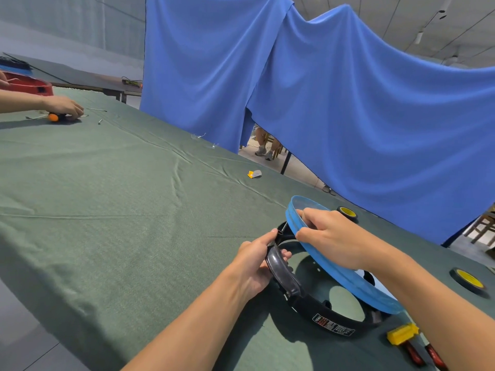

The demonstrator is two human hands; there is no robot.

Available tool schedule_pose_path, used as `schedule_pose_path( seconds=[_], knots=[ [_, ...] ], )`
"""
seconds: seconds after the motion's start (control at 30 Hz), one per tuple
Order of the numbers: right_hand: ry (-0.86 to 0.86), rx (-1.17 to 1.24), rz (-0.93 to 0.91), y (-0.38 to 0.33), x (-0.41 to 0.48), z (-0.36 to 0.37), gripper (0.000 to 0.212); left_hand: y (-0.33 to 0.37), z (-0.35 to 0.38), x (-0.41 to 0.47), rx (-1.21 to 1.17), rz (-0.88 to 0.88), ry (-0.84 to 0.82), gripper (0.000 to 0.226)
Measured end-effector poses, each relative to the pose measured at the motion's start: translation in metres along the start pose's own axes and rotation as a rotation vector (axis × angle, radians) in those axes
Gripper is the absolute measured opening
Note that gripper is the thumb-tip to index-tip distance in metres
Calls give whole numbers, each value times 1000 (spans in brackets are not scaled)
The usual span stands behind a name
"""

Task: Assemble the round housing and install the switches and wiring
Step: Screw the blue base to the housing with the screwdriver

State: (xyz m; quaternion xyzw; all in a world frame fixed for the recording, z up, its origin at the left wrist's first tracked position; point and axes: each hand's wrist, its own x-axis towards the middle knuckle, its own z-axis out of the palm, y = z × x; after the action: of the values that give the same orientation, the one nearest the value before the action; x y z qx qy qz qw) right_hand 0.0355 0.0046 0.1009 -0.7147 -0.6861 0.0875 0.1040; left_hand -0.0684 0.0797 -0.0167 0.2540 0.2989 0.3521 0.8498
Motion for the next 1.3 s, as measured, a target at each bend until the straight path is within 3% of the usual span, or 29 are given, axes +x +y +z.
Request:
schedule_pose_path(
  seconds=[0.67, 1.0, 1.07, 1.17, 1.3],
  knots=[
    [-73, -64, -19, -9, 1, 10, 26, -2, 1, 1, -43, 14, -41, 27],
    [-3, -70, -112, -5, -13, 19, 29, -1, 0, -3, 7, 28, -49, 25],
    [-13, -61, -96, -5, -10, 22, 27, -2, 0, -3, 45, 37, -61, 31],
    [-42, -88, -38, -5, -2, 25, 27, -2, 0, -2, 70, 6, -97, 61],
    [-79, -96, -43, 1, 5, 30, 31, -1, 0, -2, 130, -26, -120, 67]
  ],
)
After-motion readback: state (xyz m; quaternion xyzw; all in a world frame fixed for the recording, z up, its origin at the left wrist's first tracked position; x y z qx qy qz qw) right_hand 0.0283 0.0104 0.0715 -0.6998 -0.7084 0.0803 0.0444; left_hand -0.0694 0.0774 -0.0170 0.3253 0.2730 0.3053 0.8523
